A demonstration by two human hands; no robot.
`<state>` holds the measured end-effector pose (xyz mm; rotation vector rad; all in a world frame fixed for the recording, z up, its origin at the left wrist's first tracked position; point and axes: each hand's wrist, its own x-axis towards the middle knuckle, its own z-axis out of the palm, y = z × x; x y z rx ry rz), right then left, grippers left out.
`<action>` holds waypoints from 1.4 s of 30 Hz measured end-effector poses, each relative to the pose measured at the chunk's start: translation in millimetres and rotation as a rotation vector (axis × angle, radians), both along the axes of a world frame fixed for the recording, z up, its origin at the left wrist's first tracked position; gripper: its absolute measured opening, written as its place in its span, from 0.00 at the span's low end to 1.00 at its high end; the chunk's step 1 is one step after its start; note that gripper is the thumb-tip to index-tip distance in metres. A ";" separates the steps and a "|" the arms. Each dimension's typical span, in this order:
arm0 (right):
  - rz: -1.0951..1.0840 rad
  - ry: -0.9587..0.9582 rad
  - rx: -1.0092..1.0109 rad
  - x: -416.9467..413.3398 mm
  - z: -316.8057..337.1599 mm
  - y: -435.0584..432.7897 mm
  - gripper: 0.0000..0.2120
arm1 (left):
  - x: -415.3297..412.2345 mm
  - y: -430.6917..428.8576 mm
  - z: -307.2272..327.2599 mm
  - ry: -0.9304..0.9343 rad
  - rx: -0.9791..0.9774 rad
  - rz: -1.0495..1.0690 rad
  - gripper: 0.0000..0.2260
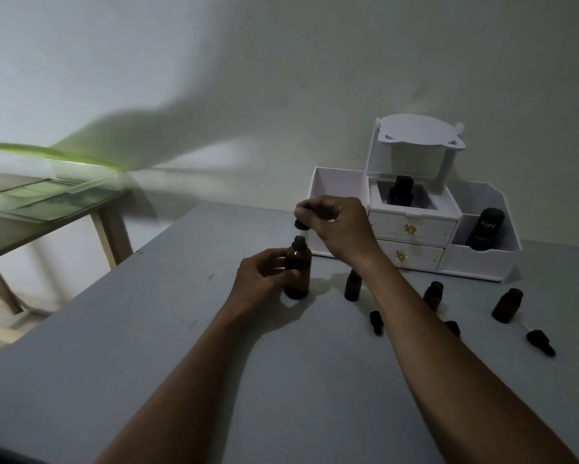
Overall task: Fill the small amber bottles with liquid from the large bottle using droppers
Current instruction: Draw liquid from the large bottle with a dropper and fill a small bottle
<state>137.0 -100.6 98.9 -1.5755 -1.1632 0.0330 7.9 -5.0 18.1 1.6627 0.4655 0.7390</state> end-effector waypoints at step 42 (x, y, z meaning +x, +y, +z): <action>-0.079 -0.017 0.189 -3.1 25.7 -9.6 0.06 | 2.8 -2.2 -4.7 -0.033 0.156 0.140 0.20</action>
